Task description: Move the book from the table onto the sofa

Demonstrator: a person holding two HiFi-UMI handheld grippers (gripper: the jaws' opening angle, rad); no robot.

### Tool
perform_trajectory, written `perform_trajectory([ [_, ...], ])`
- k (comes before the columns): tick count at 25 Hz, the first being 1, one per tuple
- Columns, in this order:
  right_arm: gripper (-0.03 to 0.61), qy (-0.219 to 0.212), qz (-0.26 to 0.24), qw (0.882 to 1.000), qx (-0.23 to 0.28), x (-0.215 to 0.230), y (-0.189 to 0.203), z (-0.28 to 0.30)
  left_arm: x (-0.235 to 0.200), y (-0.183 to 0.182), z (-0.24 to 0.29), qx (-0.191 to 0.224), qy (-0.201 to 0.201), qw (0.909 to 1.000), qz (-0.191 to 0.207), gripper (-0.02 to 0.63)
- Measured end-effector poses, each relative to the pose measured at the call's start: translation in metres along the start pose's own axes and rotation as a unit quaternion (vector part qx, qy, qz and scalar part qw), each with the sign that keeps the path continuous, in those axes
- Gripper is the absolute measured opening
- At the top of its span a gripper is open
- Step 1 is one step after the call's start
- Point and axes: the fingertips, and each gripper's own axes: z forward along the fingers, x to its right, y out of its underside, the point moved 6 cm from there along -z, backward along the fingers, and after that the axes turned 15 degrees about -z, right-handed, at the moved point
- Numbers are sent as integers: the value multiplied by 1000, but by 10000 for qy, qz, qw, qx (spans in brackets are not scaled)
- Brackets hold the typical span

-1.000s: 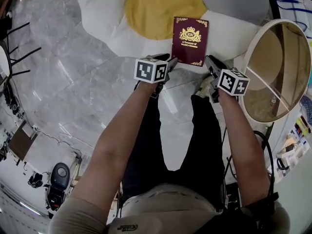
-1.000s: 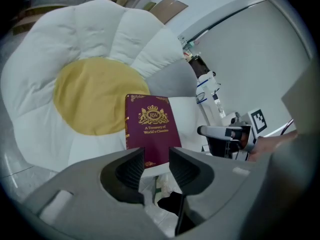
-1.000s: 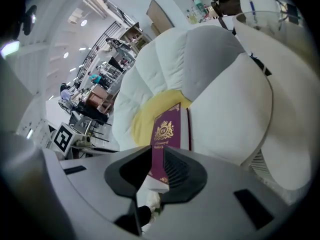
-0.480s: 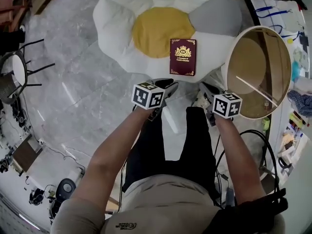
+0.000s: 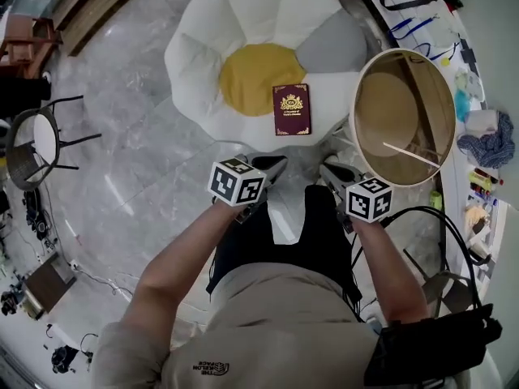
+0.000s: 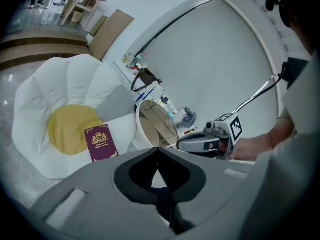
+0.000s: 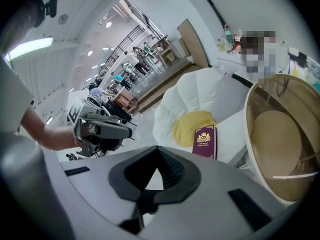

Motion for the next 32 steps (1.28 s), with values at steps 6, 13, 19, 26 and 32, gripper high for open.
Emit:
perform_trajectory([
  [6, 12, -137, -305, 9991, 278, -59, -21, -47, 67, 3, -54, 22, 386, 9987, 346, 8],
  [13, 12, -69, -870, 9956, 340, -112, -55, -95, 134, 12, -110, 124, 550, 9941, 925, 8],
  [19, 12, -1, -1228, 9914, 462, -140, -71, -129, 172, 14, -134, 288, 679, 9897, 1227, 8],
  [26, 12, 117, -1407, 9879, 638, -158, -79, -149, 187, 20, -153, 321, 664, 9856, 1521, 8],
  [32, 12, 133, -1548, 9851, 741, -182, -84, -150, 187, 30, -167, 298, 692, 9848, 1562, 8],
])
